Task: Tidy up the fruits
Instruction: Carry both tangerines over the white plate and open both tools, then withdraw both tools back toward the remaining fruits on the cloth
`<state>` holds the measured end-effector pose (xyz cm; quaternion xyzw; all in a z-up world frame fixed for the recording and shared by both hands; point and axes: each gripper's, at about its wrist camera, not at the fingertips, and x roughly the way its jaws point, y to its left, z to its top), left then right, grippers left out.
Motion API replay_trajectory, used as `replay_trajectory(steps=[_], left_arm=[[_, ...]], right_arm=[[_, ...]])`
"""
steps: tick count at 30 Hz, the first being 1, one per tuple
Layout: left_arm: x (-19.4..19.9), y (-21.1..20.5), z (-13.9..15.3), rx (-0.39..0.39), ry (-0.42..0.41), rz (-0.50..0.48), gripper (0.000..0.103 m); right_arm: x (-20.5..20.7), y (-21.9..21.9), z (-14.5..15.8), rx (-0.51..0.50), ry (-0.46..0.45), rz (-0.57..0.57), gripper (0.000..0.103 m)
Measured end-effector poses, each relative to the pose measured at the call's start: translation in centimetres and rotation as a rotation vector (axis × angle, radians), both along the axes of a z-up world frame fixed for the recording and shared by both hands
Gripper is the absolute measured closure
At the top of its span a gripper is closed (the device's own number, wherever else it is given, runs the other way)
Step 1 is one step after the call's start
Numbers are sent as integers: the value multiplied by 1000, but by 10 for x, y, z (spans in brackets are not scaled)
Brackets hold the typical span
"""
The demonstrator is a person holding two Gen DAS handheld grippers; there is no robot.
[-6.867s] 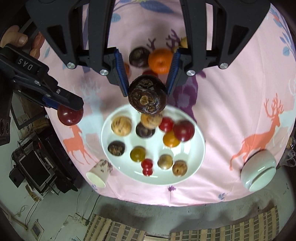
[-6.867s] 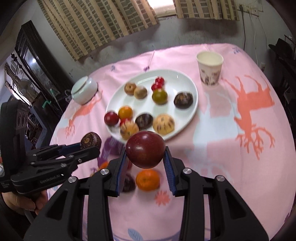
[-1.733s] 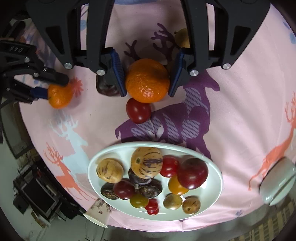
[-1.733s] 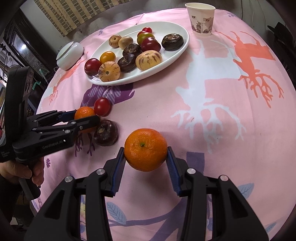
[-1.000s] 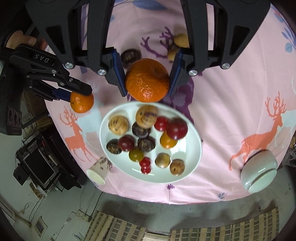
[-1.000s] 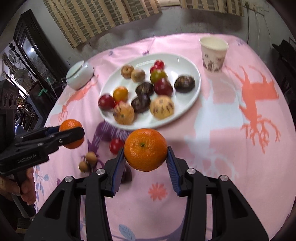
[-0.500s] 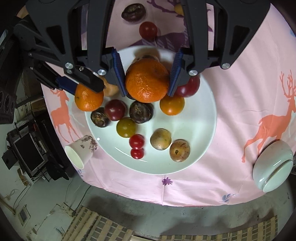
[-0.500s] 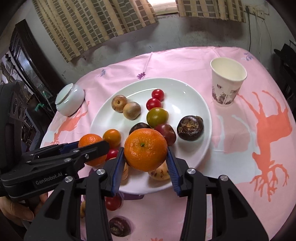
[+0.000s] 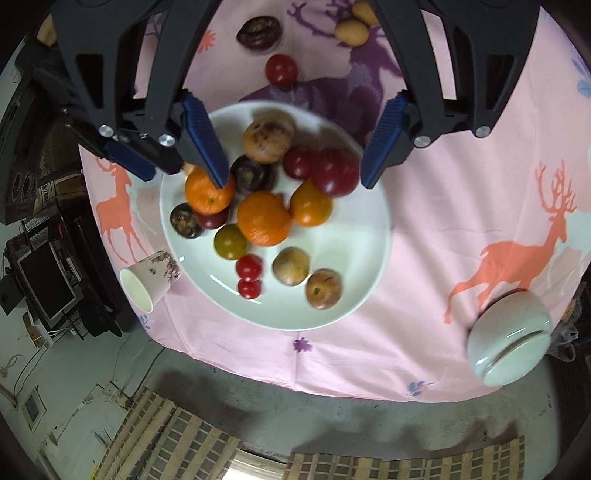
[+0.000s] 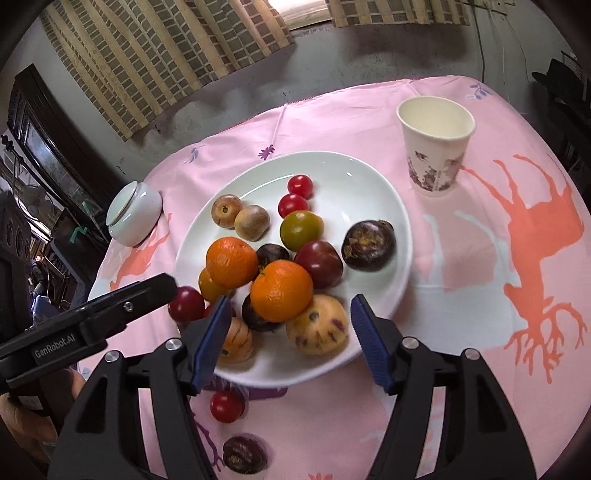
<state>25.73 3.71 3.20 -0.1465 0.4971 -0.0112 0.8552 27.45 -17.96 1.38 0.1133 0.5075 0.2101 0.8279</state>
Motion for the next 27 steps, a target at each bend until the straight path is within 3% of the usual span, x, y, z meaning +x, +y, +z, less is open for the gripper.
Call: replay_trajectory(steps=[7,13,27], left_arm=[[-59,30,-15,29,59,47,23],[-99,51,-33,-6,143,125,23],[-154,22,-48,28,213,36,22]], right_arm=[[-44,-26,-15,-32,69,-14,36],[-85,-42,-31,-36,156,-31,36],[-128,-42,-25,-39,180,-1,36]])
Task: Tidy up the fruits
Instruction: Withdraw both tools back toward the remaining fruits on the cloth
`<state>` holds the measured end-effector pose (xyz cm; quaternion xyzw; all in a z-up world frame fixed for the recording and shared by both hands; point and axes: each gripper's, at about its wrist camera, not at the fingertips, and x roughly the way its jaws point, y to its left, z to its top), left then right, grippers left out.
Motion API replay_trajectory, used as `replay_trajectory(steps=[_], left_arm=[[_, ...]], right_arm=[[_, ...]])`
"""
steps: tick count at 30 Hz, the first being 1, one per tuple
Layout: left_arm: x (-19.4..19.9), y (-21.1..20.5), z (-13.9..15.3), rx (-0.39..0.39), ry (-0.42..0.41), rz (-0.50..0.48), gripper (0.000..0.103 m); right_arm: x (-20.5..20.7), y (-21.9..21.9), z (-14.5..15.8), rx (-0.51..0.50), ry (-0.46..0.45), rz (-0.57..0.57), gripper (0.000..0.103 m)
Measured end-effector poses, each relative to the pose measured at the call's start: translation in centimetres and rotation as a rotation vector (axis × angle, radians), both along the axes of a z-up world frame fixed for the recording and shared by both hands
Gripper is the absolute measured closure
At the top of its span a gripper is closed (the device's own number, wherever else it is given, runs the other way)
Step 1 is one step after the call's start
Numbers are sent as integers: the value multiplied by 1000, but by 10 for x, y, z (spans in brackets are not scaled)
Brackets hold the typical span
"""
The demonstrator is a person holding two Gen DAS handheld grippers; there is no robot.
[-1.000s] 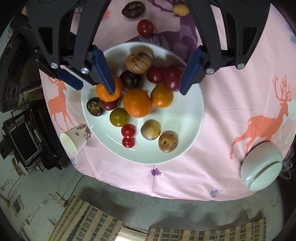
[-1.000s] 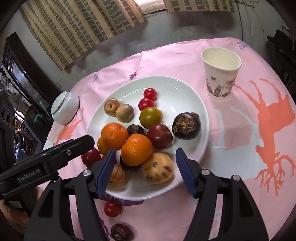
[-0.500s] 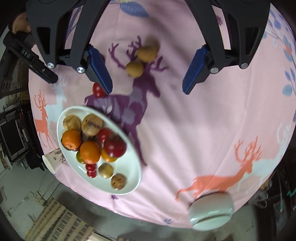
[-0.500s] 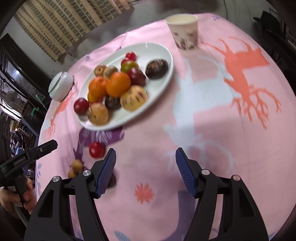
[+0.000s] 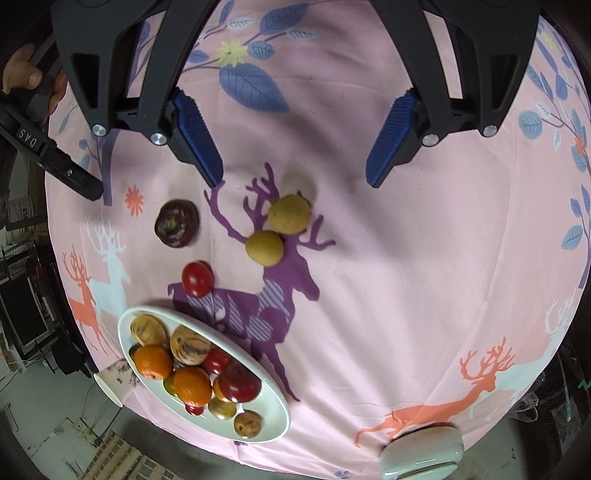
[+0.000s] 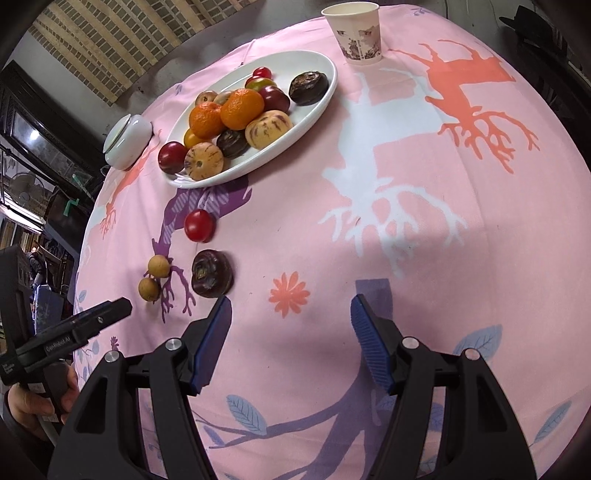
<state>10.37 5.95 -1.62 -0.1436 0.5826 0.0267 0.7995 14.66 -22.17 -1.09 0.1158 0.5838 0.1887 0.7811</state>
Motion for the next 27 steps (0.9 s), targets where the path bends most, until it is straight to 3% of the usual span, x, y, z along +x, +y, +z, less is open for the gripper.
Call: replay_trajectory(steps=[8,27], left_arm=[[-4,-10,0,24,2,-30,21],[15,-1,-30,46,23,-31,23]], right_arm=[[-4,7,-1,-4,13,21,36],[2,19,-22,-17,63,49,36]])
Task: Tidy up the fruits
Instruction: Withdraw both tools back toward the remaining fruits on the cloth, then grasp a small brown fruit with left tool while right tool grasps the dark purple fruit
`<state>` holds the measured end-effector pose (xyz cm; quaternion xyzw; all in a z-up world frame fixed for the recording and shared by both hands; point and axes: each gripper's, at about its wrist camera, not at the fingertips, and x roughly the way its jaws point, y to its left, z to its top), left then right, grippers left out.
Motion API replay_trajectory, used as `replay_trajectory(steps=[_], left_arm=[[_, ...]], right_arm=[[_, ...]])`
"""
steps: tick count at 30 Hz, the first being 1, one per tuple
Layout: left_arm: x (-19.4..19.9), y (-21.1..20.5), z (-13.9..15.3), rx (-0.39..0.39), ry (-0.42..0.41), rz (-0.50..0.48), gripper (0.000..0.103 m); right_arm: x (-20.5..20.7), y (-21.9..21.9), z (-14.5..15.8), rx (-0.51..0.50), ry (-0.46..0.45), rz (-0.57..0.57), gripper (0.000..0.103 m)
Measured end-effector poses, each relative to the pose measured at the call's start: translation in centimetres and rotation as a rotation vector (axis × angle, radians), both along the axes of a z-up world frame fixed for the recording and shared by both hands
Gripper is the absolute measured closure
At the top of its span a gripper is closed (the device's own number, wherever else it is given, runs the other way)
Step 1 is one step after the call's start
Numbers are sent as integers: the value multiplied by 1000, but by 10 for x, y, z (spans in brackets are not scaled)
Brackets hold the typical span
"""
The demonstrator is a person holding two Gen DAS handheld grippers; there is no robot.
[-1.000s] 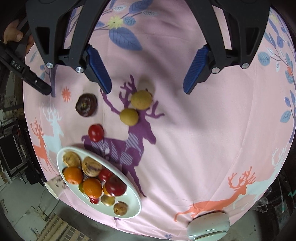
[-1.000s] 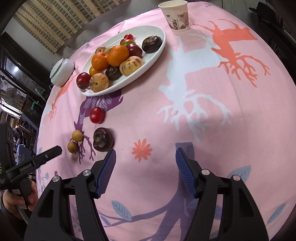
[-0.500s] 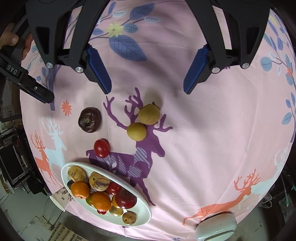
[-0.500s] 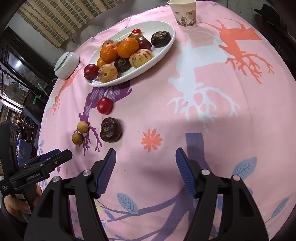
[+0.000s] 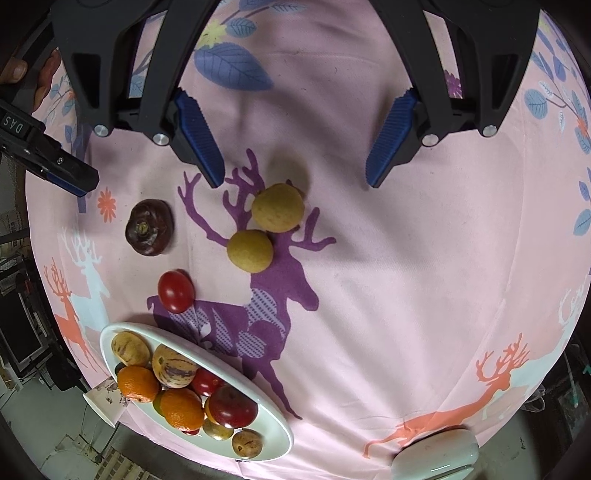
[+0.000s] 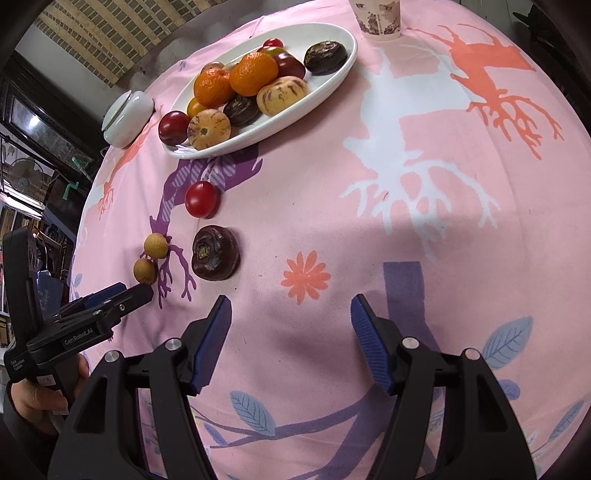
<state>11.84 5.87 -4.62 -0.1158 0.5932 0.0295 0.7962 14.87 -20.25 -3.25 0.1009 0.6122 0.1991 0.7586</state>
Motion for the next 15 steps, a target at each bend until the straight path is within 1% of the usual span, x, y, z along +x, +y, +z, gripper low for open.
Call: replay_trajectory(steps=[3,4,6,8,10,11,12,13,15], left_arm=[[3,1,-3,-4,1,3,24],[4,1,-4,-6,-1,0,28],[6,1,-5,3,-6,-2,31],[8,0,-5,27,-13,-7,39],[11,-2,-3,45,-20,-23,61],[12,-2,-2,42,-25,-28,65],[14,-2,-2,25,-30,-34,72],[14,-1,-1,16,-32,-33,76],[15,0,0,-1,-31,-23,77]], right_arm=[[1,2,-2,0,5,4,36],[1,3,-3,0,7,6,36],[1,3,-4,0,9,8,36],[1,3,-4,1,11,8,36],[1,3,-5,1,12,8,36],[1,2,-4,0,12,8,36],[1,3,-4,0,11,8,36],[1,3,-4,-2,11,7,36],[0,4,-4,-5,9,11,36]])
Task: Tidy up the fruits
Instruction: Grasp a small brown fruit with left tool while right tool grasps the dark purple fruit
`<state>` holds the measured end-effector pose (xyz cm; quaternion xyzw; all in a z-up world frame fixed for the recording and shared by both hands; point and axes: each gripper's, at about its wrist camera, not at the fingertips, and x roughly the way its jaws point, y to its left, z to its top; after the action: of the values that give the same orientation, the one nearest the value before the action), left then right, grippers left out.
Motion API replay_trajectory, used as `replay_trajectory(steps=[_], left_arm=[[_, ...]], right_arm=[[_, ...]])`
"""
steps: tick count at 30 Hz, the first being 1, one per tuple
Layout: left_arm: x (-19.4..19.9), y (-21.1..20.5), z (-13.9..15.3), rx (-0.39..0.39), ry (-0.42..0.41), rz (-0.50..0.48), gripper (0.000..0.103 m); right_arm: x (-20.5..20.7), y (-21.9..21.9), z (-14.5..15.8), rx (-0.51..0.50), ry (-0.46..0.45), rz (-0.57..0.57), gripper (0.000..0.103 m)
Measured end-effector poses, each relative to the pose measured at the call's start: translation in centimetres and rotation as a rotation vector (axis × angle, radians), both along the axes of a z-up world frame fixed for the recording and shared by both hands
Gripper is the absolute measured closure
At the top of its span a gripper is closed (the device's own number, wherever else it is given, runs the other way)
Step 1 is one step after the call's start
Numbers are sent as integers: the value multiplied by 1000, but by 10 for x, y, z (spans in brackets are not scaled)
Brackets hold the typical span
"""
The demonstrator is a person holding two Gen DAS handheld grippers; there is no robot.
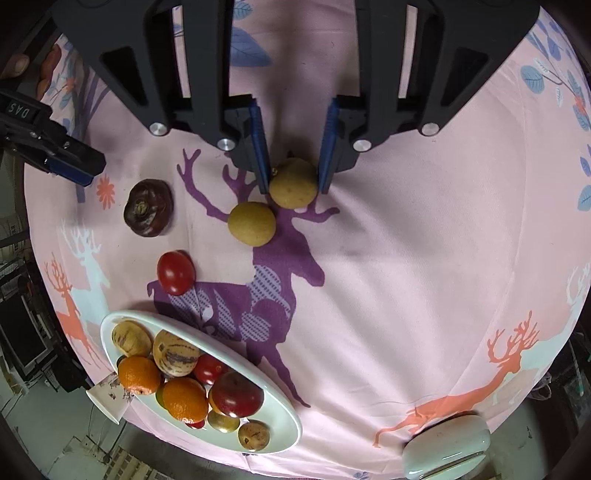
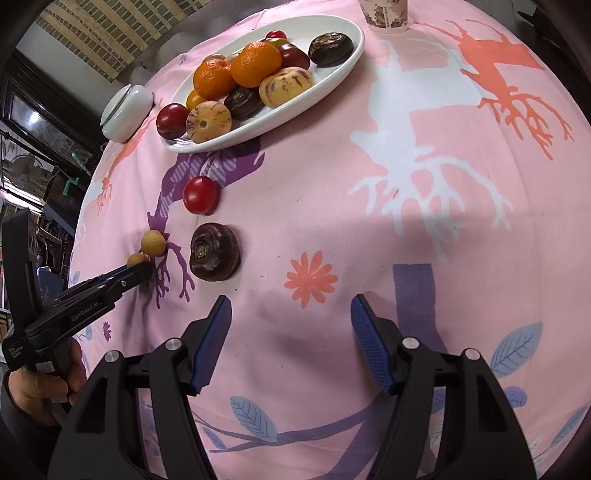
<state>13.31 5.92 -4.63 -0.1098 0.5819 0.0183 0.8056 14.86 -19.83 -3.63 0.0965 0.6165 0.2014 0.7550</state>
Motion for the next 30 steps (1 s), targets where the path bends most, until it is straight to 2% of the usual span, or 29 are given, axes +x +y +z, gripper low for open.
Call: replay_trajectory(steps=[4,9,18,19,20,22,30], left_arm=[[-4,5,0,-26,4,12,77],[-12,15,-1,-52,2,33,77],[-15,14,-1,-68,2,39,77],[-15,14,-2,-68,1,37,77],[-15,14,-2,-67,0,35,77],[-14,14,-2,-67,0,34,77],[-14,13,0,-79,10,38,77]], right_arm=[[-1,12,2,-22,-21,45,36],[0,41,1,-44,-45,155,36],[12,84,1,-108,-152,284,36],[12,87,1,-122,-164,301,39],[12,90,0,-131,-166,315,50],[13,94,-1,-158,-178,319,60],[10,73,10,-97,-161,277,61]])
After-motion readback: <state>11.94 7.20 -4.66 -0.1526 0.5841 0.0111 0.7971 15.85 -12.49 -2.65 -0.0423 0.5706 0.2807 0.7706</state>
